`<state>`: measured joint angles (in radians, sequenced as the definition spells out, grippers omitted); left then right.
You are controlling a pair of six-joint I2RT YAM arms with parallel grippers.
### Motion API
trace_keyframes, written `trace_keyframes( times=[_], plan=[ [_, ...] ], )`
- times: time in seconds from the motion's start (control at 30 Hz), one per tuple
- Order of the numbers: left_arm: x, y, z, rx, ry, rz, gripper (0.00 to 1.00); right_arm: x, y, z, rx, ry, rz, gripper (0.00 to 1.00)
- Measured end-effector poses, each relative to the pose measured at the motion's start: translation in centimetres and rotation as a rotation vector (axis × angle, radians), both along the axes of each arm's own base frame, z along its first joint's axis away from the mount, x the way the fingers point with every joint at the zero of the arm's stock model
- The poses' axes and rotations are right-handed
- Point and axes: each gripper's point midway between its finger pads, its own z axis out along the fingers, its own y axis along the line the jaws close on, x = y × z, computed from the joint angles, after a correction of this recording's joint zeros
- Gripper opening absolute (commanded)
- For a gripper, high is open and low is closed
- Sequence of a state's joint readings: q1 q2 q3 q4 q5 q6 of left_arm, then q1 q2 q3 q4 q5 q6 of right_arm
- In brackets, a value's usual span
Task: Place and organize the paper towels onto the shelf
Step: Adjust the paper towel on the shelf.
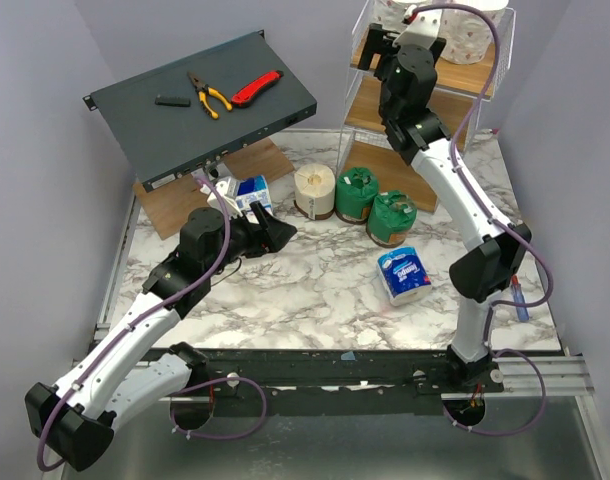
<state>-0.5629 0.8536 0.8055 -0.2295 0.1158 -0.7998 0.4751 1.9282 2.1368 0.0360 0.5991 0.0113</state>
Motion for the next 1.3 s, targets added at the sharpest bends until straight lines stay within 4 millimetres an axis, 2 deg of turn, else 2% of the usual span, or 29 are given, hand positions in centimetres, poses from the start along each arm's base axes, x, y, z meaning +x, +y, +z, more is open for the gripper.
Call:
trace_keyframes(
  times=[0.13, 0.53, 0.83, 1.3],
  plan=[
    [0.1, 0.0, -0.1, 0.007, -0.002, -0.002, 0.76, 0.9, -0.2, -0.9, -0.018, 0.007, -0.038, 0.97],
    [0.4, 0.0, -0.7, 0.032, 0.002, 0.001, 0.77, 2.2, -1.6, -1.8, -0.012, -0.015, -0.131, 0.97],
    [0.8, 0.1, -1.3, 0.05, 0.009, 0.004, 0.77, 2.9, -4.5, -1.6, -0.004, -0.026, -0.193, 0.97],
    [1.0, 0.0, -1.5, 0.055, 0.016, 0.005, 0.77, 1.7, -7.4, -1.7, 0.0, -0.02, -0.248, 0.97]
  ],
)
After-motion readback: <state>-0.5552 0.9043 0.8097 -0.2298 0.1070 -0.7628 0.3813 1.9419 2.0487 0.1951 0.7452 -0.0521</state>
